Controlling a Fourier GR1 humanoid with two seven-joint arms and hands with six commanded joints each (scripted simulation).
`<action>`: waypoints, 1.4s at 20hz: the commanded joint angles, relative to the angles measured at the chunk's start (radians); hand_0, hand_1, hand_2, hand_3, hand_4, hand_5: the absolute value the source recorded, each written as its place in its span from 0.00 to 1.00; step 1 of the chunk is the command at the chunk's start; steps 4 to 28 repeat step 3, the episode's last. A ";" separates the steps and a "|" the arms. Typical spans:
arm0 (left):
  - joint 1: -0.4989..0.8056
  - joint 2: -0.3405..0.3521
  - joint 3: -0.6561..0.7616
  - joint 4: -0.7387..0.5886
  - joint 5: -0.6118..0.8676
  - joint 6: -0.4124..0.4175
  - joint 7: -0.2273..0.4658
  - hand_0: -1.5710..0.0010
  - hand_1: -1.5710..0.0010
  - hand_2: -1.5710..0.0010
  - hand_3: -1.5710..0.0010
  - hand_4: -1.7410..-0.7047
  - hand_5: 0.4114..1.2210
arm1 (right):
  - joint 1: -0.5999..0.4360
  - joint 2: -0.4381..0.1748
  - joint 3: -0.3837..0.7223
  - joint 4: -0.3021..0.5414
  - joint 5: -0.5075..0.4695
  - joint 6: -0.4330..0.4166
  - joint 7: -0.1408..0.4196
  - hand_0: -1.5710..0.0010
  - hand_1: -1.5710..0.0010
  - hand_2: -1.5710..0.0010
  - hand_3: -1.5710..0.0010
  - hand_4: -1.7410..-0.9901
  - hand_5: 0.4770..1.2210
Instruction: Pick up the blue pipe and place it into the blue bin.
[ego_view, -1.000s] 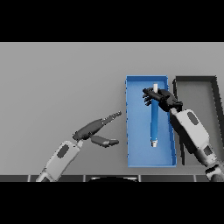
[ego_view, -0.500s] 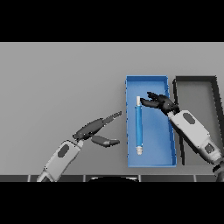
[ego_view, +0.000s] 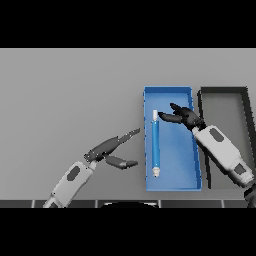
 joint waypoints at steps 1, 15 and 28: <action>-0.001 -0.008 -0.007 0.007 -0.007 0.003 0.006 1.00 1.00 1.00 1.00 0.79 0.07 | -0.001 -0.002 -0.004 0.008 -0.007 0.008 0.007 0.99 0.99 0.99 1.00 0.82 0.26; -0.015 -0.010 0.004 0.030 -0.006 0.001 0.001 1.00 1.00 1.00 1.00 0.79 0.07 | 0.003 0.018 -0.006 0.028 -0.008 0.015 -0.023 0.99 0.99 0.99 1.00 0.82 0.27; -0.015 -0.010 0.004 0.030 -0.006 0.001 0.001 1.00 1.00 1.00 1.00 0.79 0.07 | 0.003 0.018 -0.006 0.028 -0.008 0.015 -0.023 0.99 0.99 0.99 1.00 0.82 0.27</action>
